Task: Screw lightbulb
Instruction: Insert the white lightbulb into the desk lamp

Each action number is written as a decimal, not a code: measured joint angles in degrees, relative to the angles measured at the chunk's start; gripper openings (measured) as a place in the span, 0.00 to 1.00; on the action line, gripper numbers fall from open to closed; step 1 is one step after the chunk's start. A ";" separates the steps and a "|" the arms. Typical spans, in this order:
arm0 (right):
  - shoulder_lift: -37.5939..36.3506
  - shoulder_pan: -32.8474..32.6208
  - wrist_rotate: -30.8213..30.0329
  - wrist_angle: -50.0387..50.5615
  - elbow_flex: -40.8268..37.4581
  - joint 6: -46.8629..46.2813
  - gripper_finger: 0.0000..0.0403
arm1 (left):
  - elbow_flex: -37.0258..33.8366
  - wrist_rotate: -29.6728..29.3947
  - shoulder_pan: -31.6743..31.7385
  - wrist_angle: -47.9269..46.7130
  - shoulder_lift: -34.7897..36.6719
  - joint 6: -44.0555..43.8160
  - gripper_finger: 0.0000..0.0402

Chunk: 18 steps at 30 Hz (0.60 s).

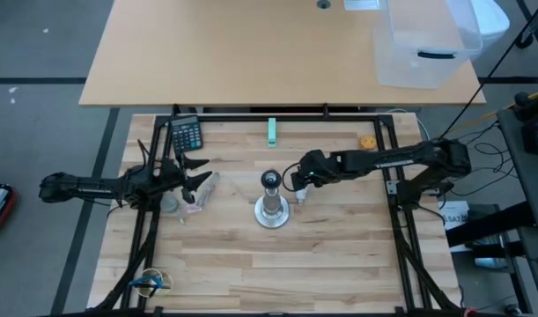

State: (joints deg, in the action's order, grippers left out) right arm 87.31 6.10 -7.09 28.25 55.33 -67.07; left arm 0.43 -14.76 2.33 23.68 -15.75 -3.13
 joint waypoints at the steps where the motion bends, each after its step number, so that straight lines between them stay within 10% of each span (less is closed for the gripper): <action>1: 0.76 0.01 -0.04 -0.06 0.00 0.00 0.85 | 0.00 0.00 0.00 0.02 0.02 -0.36 0.52; 18: 10.54 0.16 -0.49 -1.17 0.00 -1.48 0.85 | 0.02 0.02 0.00 -0.04 0.02 -1.16 0.52</action>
State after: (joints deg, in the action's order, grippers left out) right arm 97.85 6.26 -7.58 27.08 55.33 -68.54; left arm 0.45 -14.74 2.33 23.64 -15.73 -4.29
